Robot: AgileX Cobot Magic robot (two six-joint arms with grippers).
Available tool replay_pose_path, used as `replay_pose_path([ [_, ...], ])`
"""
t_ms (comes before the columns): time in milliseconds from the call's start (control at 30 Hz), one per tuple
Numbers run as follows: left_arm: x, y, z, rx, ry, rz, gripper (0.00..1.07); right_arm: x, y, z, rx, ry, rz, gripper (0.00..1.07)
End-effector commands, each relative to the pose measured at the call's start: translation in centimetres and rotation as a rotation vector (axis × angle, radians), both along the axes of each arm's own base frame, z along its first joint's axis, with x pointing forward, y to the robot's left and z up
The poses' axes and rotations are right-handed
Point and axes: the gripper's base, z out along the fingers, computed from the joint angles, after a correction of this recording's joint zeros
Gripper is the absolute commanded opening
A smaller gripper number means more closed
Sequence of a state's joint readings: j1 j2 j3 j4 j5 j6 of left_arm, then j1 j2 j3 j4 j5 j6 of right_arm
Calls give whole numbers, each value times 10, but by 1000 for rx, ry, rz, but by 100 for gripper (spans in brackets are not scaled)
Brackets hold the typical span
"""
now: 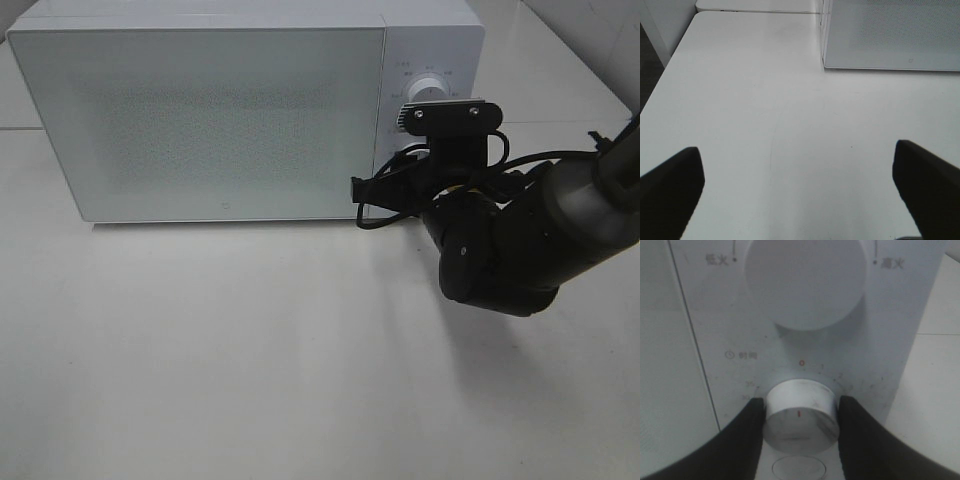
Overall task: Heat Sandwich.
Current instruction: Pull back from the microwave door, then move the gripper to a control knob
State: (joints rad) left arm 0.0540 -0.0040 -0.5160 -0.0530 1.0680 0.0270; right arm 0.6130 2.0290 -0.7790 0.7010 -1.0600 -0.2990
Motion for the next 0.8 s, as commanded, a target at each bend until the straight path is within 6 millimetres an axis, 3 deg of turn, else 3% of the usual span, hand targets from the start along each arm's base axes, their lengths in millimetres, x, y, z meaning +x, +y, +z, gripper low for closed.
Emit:
replay_pose_path([
  [33,-3,-1,0,-10,-18,0,98,3,-1,5,25,-34,-21,9],
  [133,-3,-1,0,-10,-18,0,98,3,-1,5,31,-38,-24,5],
  [567,-3,-1,0,-10,-18,0,98,3,-2,6,46,-47,-30,7],
  [800,-3,-1,0,-10,-18,0,98,3,-2,8,164,-65,-65,6],
])
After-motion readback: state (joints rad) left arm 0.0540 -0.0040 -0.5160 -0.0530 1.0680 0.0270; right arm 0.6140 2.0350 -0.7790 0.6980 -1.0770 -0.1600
